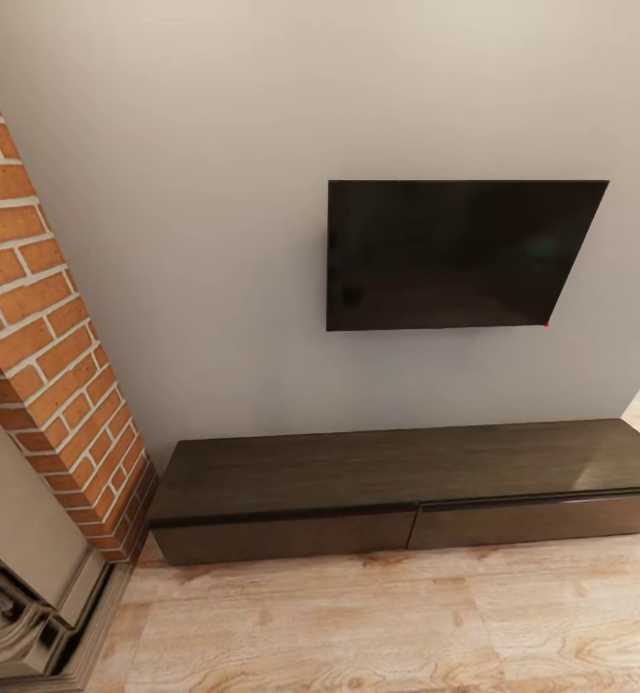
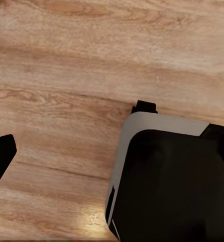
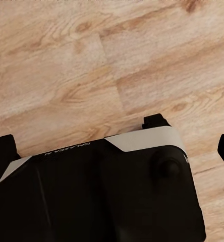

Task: Place each of the two pumpkins and all three candles from the living room inside a cabinet in the living room (use any cabinet), then make sure every cabinet is closed, and position the cauldron so it is next to a table in the living room.

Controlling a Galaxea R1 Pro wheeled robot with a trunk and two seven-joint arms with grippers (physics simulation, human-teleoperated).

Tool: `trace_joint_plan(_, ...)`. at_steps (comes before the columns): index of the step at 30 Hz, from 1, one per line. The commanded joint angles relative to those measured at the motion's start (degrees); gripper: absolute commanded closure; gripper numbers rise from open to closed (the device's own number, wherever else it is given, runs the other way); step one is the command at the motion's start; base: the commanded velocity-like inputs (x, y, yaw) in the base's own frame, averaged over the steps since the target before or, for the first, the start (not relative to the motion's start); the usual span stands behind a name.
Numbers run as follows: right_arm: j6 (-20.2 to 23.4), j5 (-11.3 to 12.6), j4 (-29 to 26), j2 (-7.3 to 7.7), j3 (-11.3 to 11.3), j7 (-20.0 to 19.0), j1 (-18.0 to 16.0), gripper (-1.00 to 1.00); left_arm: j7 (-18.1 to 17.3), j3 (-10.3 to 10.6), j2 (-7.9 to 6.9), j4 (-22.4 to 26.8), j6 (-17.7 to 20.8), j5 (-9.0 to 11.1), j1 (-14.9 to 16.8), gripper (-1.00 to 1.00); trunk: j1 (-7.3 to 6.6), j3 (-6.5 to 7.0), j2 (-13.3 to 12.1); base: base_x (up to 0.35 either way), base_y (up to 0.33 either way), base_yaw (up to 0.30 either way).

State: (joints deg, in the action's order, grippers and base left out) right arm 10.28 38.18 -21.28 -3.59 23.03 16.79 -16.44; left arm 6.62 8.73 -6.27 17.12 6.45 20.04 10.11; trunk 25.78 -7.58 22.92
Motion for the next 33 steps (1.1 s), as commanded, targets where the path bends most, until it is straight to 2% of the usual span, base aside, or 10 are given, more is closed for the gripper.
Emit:
trace_joint_plan(1, 0.0, 0.0, 0.1, 0.01, 0.0, 0.0, 0.0, -1.0, 0.0, 0.0, 0.01, -0.4, 0.0, 0.0, 0.0, -1.0, 0.0, 0.0, 0.0, 0.0, 0.0, 0.0)
trace_joint_plan(15, -0.7, 0.2, 6.9, 0.47, 0.0, 0.0, -0.2, -1.0, 0.1, 0.1, 2.22, -7.7, -0.6, 0.0, 0.0, -1.0, 0.0, 0.0, 0.0, 0.0, 0.0, 0.0)
trace_joint_plan(23, -7.2, -0.2, 16.1, 0.93, 0.0, 0.0, -0.2, -1.0, 0.1, 0.1, 2.59, -11.1, -0.8, 0.0, 0.0, -1.0, 0.0, 0.0, 0.0, 0.0, 0.0, 0.0)
trace_joint_plan(28, -7.9, -0.3, 17.4, 0.91, 0.0, 0.0, -0.2, -1.0, 0.1, 0.1, 3.45, -12.5, -0.9, 0.0, 0.0, -1.0, 0.0, 0.0, 0.0, 0.0, 0.0, 0.0)
trace_joint_plan(33, -7.7, -0.3, 17.6, 0.89, 0.0, 0.0, -0.2, -1.0, 0.1, 0.1, 3.61, -12.7, -0.9, 0.0, -0.1, -1.0, 0.0, 0.0, 0.0, 0.0, 0.0, 0.0)
